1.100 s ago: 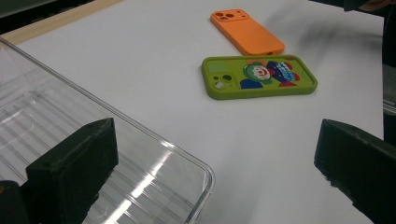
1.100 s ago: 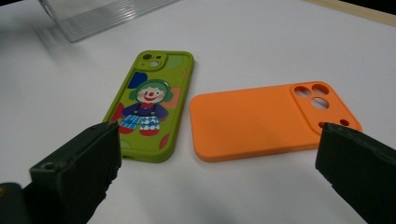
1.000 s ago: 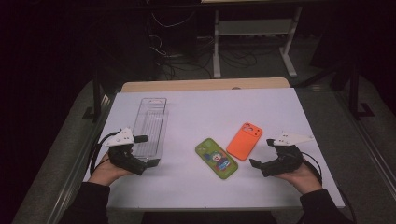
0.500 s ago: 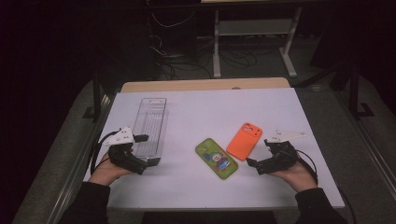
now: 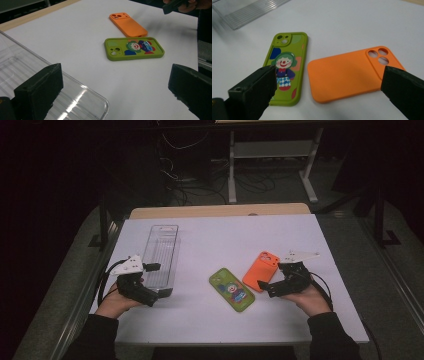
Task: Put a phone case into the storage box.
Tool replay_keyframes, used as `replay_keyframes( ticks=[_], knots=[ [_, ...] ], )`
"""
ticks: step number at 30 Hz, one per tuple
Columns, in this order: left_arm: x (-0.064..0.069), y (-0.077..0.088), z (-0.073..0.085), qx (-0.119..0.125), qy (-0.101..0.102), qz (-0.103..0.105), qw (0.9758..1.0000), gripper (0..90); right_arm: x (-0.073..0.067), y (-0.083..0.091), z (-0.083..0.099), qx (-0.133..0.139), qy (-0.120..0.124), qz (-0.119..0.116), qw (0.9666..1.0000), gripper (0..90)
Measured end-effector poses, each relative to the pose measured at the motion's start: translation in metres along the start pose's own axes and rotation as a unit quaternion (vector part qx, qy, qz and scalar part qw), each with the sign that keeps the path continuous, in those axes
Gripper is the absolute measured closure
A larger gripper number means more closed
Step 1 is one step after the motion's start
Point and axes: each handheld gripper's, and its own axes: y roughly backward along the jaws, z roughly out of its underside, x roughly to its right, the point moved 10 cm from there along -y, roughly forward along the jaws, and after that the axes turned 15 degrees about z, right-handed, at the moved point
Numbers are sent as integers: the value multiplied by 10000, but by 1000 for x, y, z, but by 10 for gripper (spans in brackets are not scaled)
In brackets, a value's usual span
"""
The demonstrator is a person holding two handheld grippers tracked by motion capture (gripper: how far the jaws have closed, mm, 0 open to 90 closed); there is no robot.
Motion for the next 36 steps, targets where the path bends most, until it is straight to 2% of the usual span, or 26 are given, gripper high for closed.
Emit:
replay_keyframes(
  ticks=[14, 17, 33, 36],
  knots=[
    [0, 1, -1, 61, 18, 0, 10000, 0, -15, -15, -20, -2, 131, -83, 9999, 12],
    [1, 2, -2, 112, 39, 9, 9999, 0, -21, -18, -22, -69, 138, -102, 9998, 11],
    [1, 3, 0, 41, 14, -10, 10000, 0, -37, -31, -42, 5, 229, -117, 9997, 11],
    [1, 3, 0, 44, 12, -10, 10000, 0, -41, -31, -45, 16, 251, -177, 9995, 11]
  ],
)
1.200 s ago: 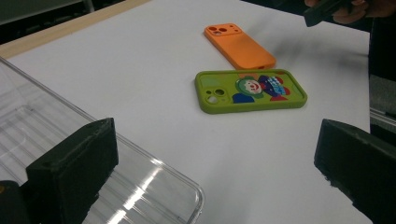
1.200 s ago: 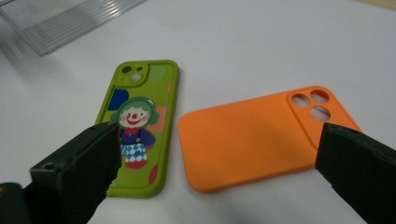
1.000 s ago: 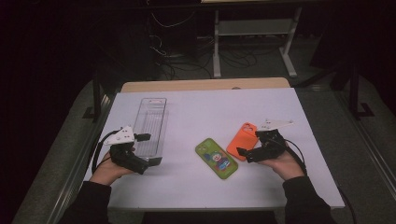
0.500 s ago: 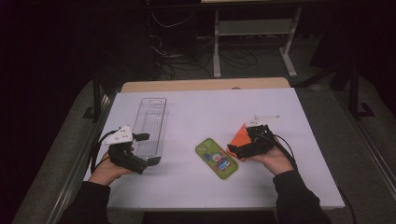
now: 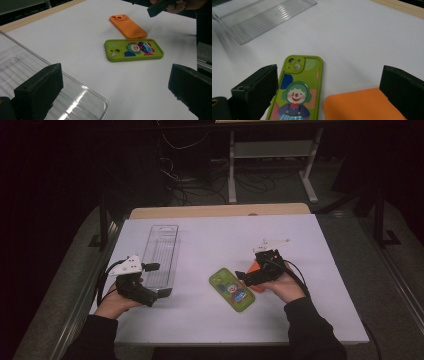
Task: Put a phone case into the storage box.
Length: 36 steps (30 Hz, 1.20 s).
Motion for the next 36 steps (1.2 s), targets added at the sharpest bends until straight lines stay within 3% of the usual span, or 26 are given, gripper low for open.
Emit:
replay_keyframes(
  ticks=[26, 36],
  knots=[
    [-1, -2, 1, -11, 15, 15, 10000, 0, -32, -22, -22, -13, 54, -225, 9997, 3],
    [-2, -3, 2, -48, 2, 23, 10000, 0, -38, -21, -18, -190, -7, -91, 9998, 3]
  ],
)
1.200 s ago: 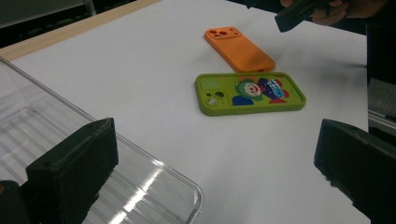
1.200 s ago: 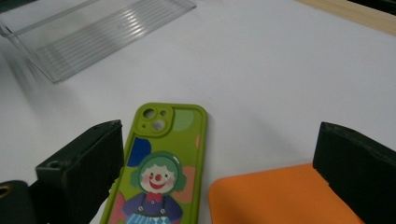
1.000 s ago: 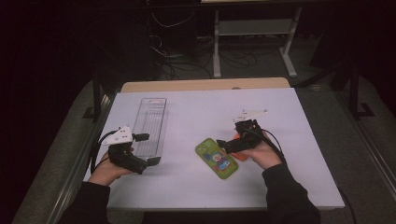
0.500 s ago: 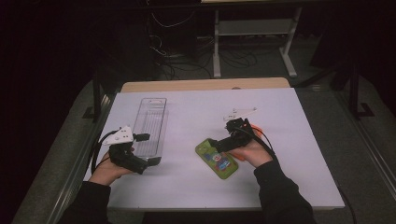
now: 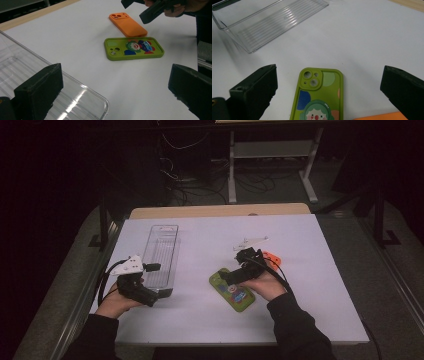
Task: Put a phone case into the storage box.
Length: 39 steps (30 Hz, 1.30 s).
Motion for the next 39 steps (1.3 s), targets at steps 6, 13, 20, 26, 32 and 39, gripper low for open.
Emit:
replay_keyframes(
  ticks=[6, 13, 20, 26, 32, 39],
  knots=[
    [1, 0, 1, 12, 11, -7, 10000, 0, -4, 0, 8, -119, 66, 53, 9999, 3],
    [1, 0, 2, -31, 11, -16, 10000, 0, -4, 0, 16, -240, 75, 161, 9996, 3],
    [1, 1, 2, -5, 44, -35, 10000, 0, -4, 1, 32, -500, 16, 230, 9985, 3],
    [1, 0, 3, -39, 8, -21, 10000, 0, -4, 1, 39, -605, 63, 299, 9977, 3],
    [1, 0, 3, -39, 9, -22, 10000, 0, -7, 0, 50, -780, 137, 306, 9964, 3],
    [1, 0, 3, -22, 37, -29, 10000, 0, -10, -1, 57, -874, 230, 306, 9954, 22]
  ],
)
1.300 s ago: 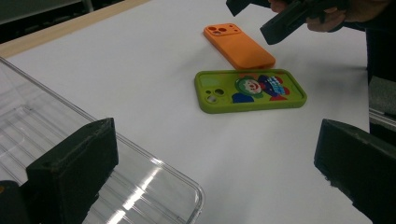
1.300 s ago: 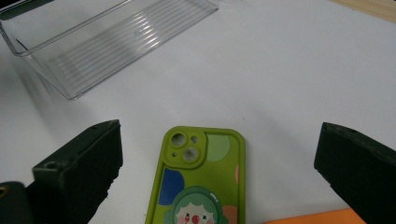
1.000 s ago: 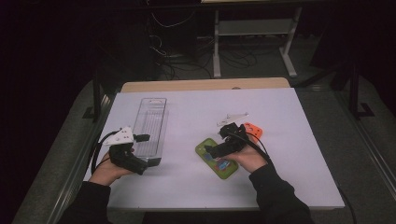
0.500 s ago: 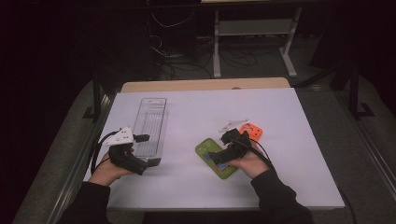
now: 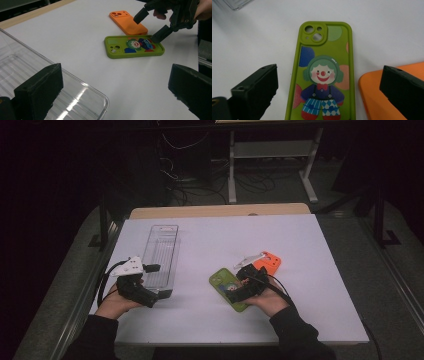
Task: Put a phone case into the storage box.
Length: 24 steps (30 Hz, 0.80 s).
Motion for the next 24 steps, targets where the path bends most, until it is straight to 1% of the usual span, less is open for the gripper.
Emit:
replay_keyframes(
  ticks=[2, 3, 4, 5, 6, 11, 16, 17, 20, 21, 24],
  knots=[
    [0, 0, 0, -8, -1, -1, 10000, 0, -1, -1, 2, -15, 2, 7, 10000, 33],
    [0, 0, 0, -12, -1, 4, 10000, 0, -2, -2, 5, -34, 55, -7, 10000, 41],
    [0, 0, 0, -26, -22, 7, 10000, 0, -2, -2, 5, -34, 55, -7, 10000, 41],
    [0, 0, 0, -31, -28, 5, 10000, 0, -2, -2, 6, -69, 63, 2, 10000, 45],
    [0, 0, 0, -16, -15, 5, 10000, 0, -5, -3, 9, -145, 32, -41, 9999, 52],
    [0, -1, 0, -8, -17, 13, 10000, 0, -8, -5, 14, -235, 88, -73, 9997, 71],
    [0, -1, 0, -5, -16, 15, 10000, 0, -8, -9, 16, -252, 177, -38, 9995, 86],
    [0, -1, 0, -7, -17, 14, 10000, 0, -9, -8, 17, -310, 117, -61, 9994, 91],
    [0, -1, 0, -12, -20, 13, 10000, 0, -10, -9, 19, -343, 123, -61, 9993, 98],
    [0, -1, 0, -12, -19, 12, 10000, 0, -10, -10, 20, -388, 156, -63, 9991, 101],
    [0, -1, 0, -12, -16, 7, 10000, 0, -10, -12, 21, -398, 212, -53, 9990, 105]
  ],
)
